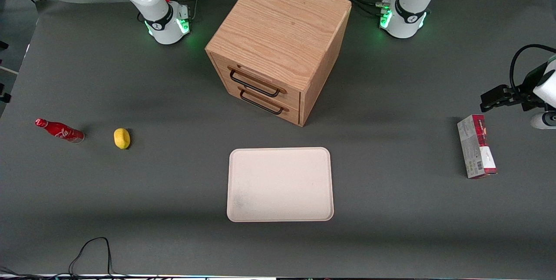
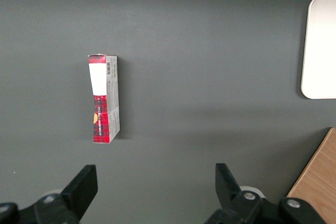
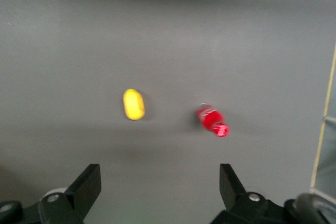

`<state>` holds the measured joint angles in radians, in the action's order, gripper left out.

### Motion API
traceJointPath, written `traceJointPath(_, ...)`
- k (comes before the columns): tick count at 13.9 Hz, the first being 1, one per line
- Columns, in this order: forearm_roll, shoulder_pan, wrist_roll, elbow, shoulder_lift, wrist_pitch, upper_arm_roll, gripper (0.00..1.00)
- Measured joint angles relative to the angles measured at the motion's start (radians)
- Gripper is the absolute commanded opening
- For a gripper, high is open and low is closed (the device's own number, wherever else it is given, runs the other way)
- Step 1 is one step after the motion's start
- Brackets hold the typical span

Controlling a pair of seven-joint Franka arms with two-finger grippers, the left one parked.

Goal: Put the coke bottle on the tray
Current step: 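Move the open right gripper above the red Coca-Cola bottle, then lower the right gripper around the bottle's middle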

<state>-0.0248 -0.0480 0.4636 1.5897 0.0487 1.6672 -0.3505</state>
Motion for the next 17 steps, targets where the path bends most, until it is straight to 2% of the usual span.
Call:
traceJointPath(6, 0.031, -0.002, 0.276, 0.093, -0.016, 0.111, -0.194, 1.0)
traceJointPath(10, 0.041, 0.004, 0.285, 0.164, -0.02, 0.143, -0.202, 1.0)
traceJointPath(17, 0.068, 0.004, 0.286, 0.404, 0.043, 0.413, -0.205, 1.0)
